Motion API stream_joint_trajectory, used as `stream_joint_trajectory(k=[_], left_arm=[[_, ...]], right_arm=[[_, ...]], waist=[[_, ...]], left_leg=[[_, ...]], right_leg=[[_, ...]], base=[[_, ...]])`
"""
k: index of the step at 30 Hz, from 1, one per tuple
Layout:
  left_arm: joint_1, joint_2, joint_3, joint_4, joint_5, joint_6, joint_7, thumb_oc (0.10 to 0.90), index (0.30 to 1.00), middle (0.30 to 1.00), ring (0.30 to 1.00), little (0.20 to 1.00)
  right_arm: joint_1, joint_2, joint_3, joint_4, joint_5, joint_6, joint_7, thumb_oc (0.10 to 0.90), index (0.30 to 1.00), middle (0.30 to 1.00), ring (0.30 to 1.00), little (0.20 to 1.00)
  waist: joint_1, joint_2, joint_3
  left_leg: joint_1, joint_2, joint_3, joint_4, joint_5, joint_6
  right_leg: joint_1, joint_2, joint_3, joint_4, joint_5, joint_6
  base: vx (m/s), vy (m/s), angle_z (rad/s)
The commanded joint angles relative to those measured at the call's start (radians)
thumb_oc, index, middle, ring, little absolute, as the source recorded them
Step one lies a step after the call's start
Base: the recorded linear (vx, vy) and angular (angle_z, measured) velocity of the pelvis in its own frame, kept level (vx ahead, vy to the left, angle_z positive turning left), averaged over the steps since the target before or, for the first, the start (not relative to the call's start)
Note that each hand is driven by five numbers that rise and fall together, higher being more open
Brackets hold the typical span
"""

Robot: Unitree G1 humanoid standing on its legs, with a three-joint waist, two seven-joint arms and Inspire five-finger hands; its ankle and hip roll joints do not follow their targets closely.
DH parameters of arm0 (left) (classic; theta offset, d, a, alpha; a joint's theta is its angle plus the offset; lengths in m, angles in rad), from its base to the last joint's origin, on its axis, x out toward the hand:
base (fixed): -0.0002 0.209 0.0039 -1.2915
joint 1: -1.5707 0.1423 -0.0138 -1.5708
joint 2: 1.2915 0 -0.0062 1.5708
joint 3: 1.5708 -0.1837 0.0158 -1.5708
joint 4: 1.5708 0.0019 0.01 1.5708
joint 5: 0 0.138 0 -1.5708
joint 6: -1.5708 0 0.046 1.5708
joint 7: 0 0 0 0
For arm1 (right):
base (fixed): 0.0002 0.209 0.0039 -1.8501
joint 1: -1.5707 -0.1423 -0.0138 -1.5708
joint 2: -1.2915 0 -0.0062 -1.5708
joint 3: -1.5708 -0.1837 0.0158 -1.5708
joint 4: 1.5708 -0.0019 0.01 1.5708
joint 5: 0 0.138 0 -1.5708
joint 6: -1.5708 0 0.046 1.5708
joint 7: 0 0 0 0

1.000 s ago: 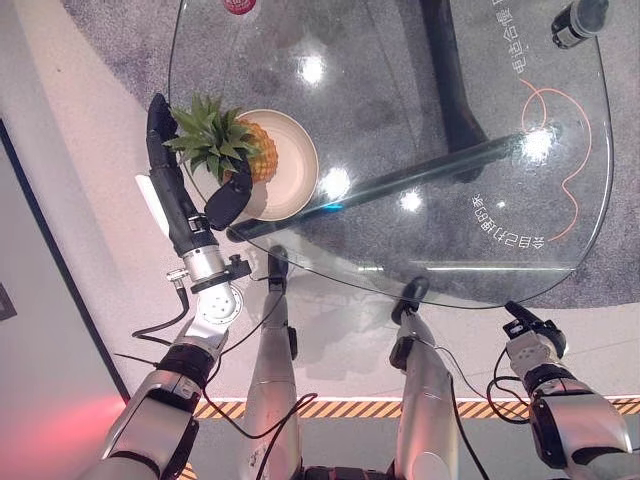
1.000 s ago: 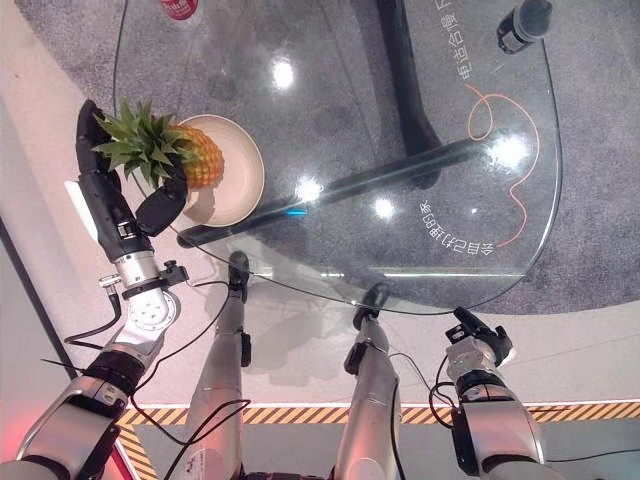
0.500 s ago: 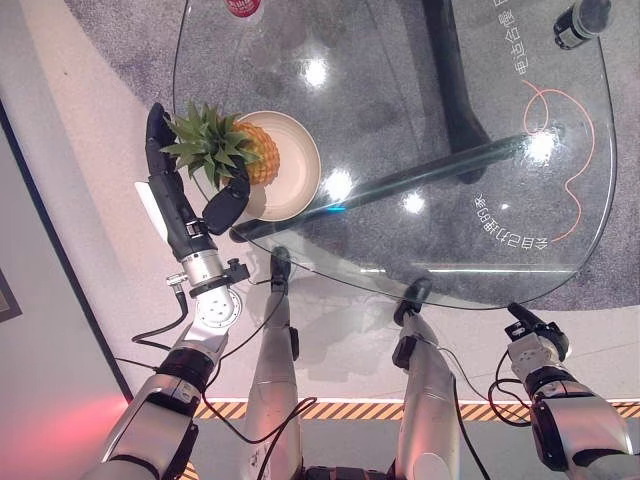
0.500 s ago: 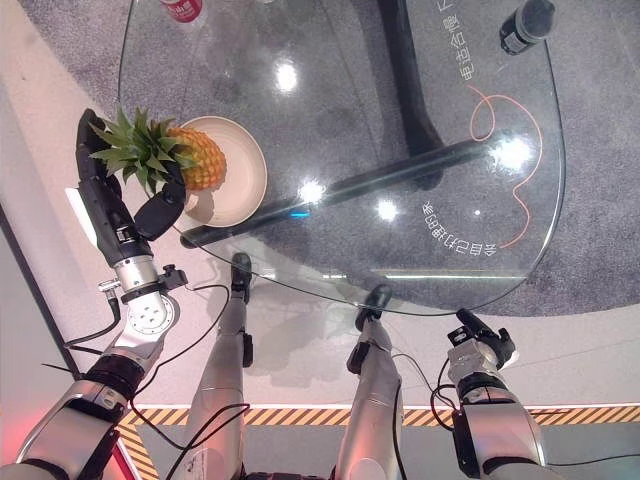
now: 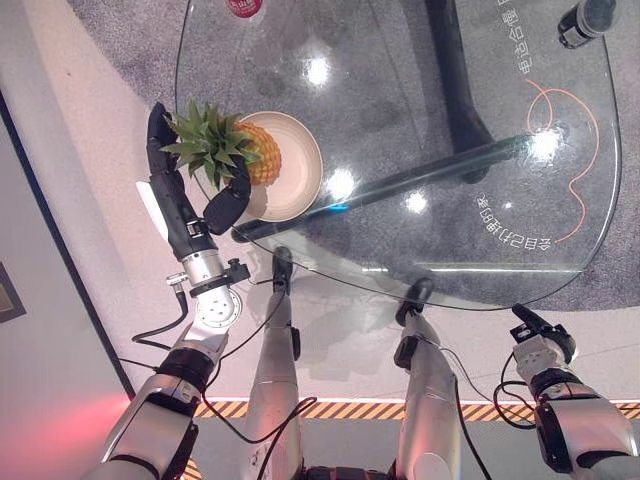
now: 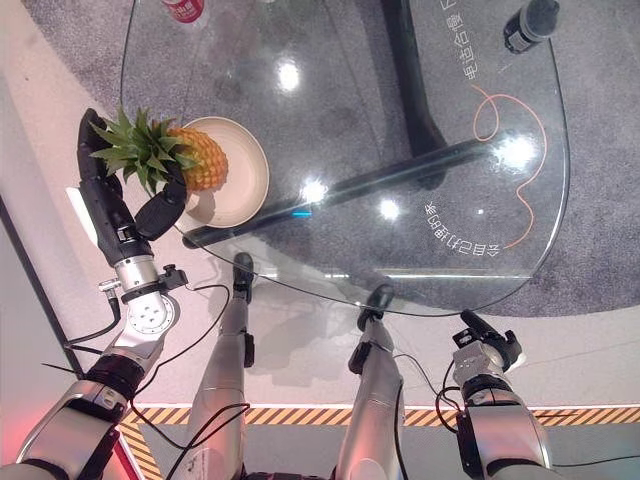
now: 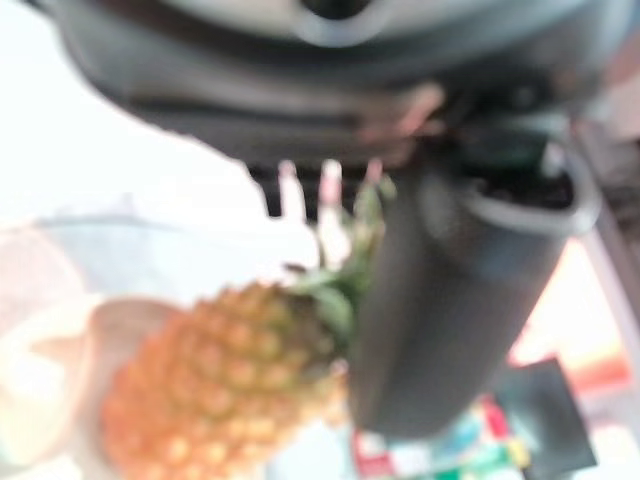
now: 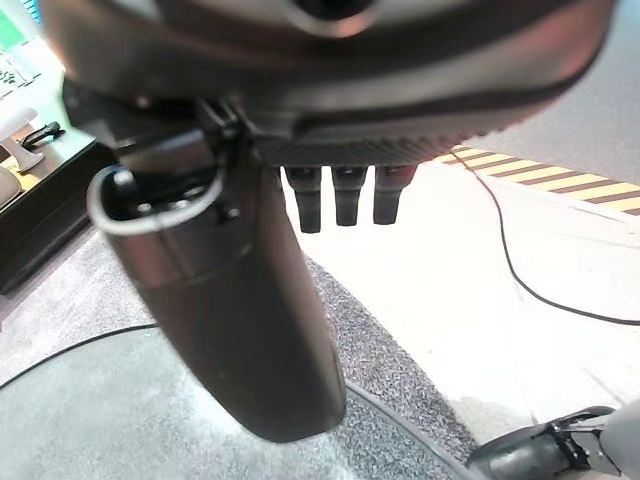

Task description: Pick up the fruit to the plate

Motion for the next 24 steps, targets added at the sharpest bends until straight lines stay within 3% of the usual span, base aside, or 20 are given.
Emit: stream_joint_trajectory(k=[1, 24], left_arm=[[0.024, 0.015, 0.012, 0.060, -0.022, 0.037, 0.005, 0.800, 0.900, 0.900, 0.900, 0.900], [0.065, 0.026, 0.018, 0.051, -0.038, 0.032, -0.023, 0.800, 0.900, 0.900, 0.900, 0.900]], right_arm=[[0.035, -0.090, -0.028, 0.022, -0.003, -0.012, -0.020, 0.800, 0.900, 0.900, 0.900, 0.900], [0.044, -0.111, -0.040, 0.026, -0.001, -0.009, -0.011, 0.800, 0.900, 0.900, 0.900, 0.900]], waist=[[0.019, 0.024, -0.012], [0.032, 0.041, -0.012]], left_leg=[[0.003, 0.010, 0.010, 0.045, -0.080, -0.002], [0.016, 0.007, -0.001, 0.045, -0.082, -0.002]], right_leg=[[-0.032, 0.033, -0.022, 0.014, 0.066, -0.011], [-0.026, 0.022, -0.024, 0.028, 0.058, -0.014]], base=[[0.00, 0.000, 0.00], [0.00, -0.002, 0.01]])
